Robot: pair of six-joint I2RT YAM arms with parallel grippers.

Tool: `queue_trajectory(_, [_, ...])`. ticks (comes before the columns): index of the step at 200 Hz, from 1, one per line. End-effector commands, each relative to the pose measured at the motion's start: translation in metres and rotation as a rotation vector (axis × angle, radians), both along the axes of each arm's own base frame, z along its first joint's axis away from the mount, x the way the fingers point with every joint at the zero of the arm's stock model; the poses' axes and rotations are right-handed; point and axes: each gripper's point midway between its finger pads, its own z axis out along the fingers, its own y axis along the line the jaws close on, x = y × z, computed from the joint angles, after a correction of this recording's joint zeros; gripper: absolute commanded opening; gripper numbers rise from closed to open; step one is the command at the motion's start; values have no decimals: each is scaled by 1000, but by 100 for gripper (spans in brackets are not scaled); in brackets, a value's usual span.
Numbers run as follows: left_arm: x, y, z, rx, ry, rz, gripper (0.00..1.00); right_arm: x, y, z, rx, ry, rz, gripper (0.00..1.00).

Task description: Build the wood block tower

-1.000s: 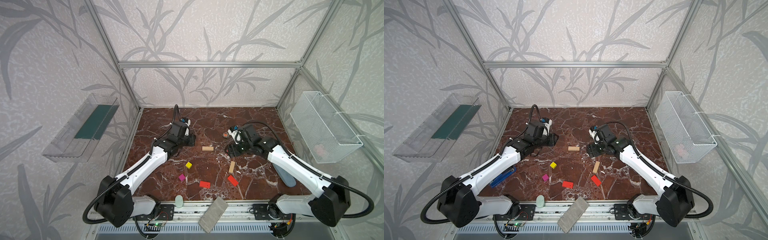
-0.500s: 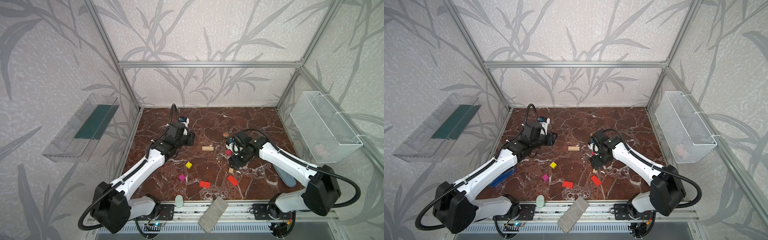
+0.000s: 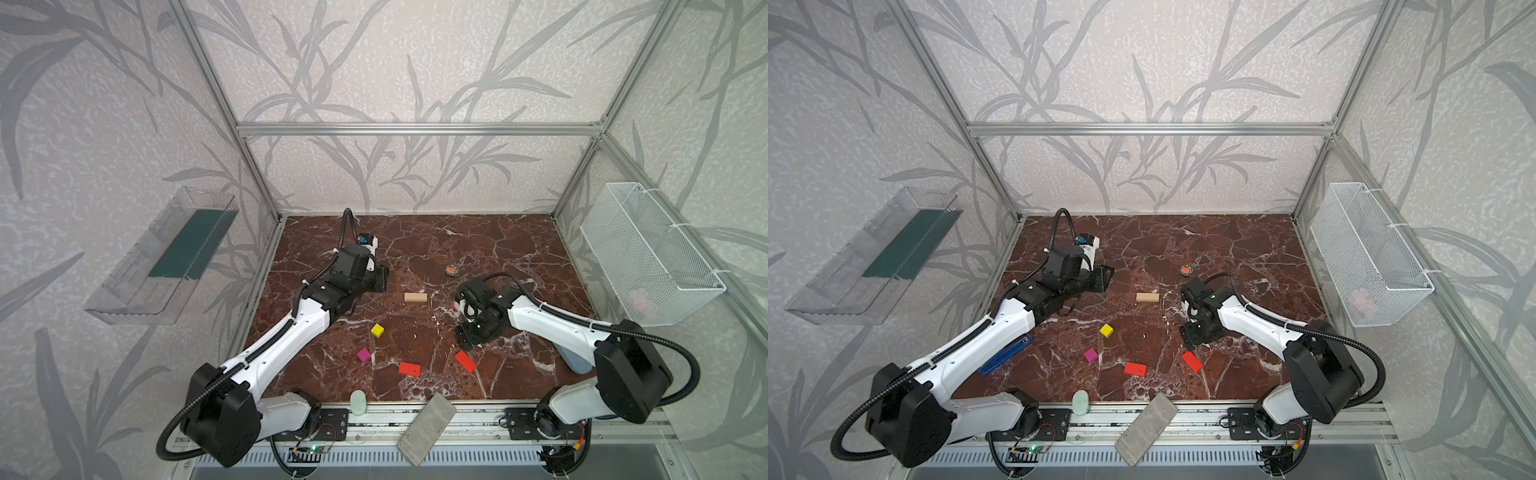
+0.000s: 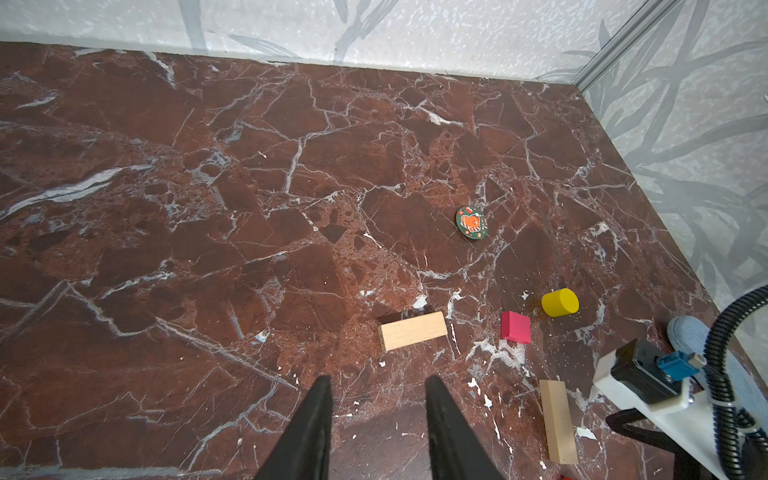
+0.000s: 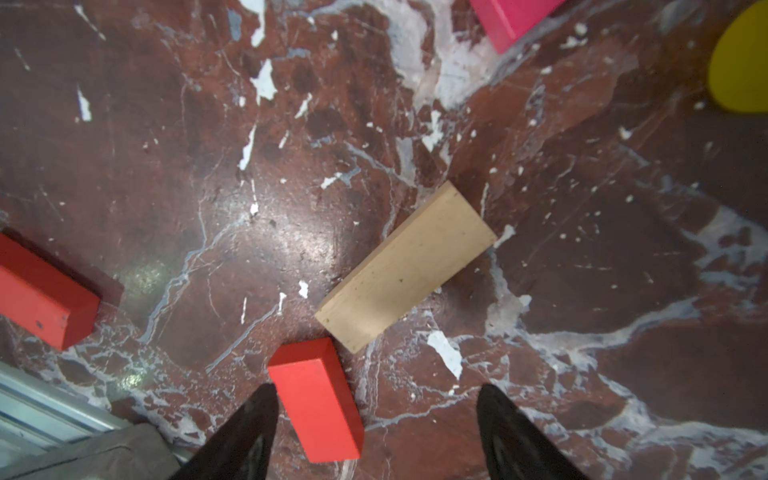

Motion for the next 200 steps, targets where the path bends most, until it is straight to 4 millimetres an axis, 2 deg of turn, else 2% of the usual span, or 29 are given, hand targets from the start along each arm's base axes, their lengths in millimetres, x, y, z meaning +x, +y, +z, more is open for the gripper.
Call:
queue_trajectory(1, [0, 5, -3, 23, 0, 10, 37, 8, 10, 0, 64, -30, -85, 76])
queue_trajectory(68, [0, 9, -6, 36, 3, 16, 37, 5, 11, -17, 86, 1, -161, 76])
queue_trajectory(114, [0, 10, -6, 39, 4, 18, 37, 7, 22, -24, 150, 17, -204, 76])
queue_trajectory(200, [-1, 13, -2, 22, -19, 21, 37, 8, 44, -19, 305, 29, -275, 73])
